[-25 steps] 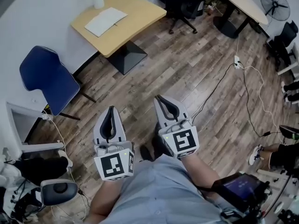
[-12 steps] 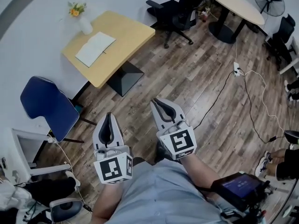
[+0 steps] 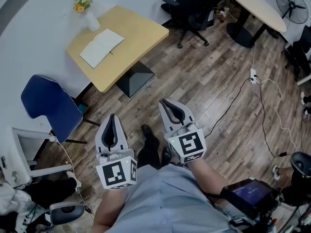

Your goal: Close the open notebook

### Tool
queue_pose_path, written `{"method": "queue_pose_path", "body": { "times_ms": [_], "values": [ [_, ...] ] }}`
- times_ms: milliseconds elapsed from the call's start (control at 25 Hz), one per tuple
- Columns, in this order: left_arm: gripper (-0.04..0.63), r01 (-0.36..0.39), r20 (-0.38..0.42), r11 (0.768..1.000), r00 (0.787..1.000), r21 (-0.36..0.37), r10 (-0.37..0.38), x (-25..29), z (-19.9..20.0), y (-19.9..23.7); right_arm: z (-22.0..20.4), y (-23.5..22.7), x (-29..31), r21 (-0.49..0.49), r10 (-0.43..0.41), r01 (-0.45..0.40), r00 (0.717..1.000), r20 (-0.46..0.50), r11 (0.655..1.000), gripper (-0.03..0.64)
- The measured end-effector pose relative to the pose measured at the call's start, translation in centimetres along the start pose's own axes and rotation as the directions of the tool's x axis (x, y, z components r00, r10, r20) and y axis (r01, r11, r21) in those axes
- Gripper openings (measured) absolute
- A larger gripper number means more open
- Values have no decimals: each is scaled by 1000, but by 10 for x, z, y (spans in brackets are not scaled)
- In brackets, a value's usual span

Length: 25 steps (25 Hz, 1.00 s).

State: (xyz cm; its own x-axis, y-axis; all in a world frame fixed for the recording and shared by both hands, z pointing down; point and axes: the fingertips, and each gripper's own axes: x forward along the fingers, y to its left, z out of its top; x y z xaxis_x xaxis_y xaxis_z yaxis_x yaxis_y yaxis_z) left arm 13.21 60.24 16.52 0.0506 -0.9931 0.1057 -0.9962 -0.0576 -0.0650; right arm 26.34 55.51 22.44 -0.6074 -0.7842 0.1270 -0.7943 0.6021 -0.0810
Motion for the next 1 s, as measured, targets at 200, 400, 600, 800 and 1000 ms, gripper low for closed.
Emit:
{"method": "queue_pose_path", "body": {
  "times_ms": [200, 400, 600, 800, 1000],
  "values": [
    [20, -8, -49, 999, 999, -31, 7, 54, -29, 30, -21, -6, 61, 9, 27, -26, 998, -56, 1000, 52],
    [20, -21, -103, 998, 995, -56, 15, 108, -51, 51, -41, -21, 120, 29, 58, -55, 992, -115, 998, 52],
    [20, -43, -136, 996, 990, -75, 33, 180, -70, 88, -51, -31, 201, 30, 106, -103, 983, -149, 994, 52],
    [20, -64, -128, 994, 990, -90, 53, 243, -63, 129, -33, -44, 278, 9, 127, -127, 981, -146, 992, 52],
    [20, -74, -73, 993, 995, -88, 68, 295, -30, 165, 8, -53, 340, -20, 132, -135, 986, -100, 991, 52]
  ]
}}
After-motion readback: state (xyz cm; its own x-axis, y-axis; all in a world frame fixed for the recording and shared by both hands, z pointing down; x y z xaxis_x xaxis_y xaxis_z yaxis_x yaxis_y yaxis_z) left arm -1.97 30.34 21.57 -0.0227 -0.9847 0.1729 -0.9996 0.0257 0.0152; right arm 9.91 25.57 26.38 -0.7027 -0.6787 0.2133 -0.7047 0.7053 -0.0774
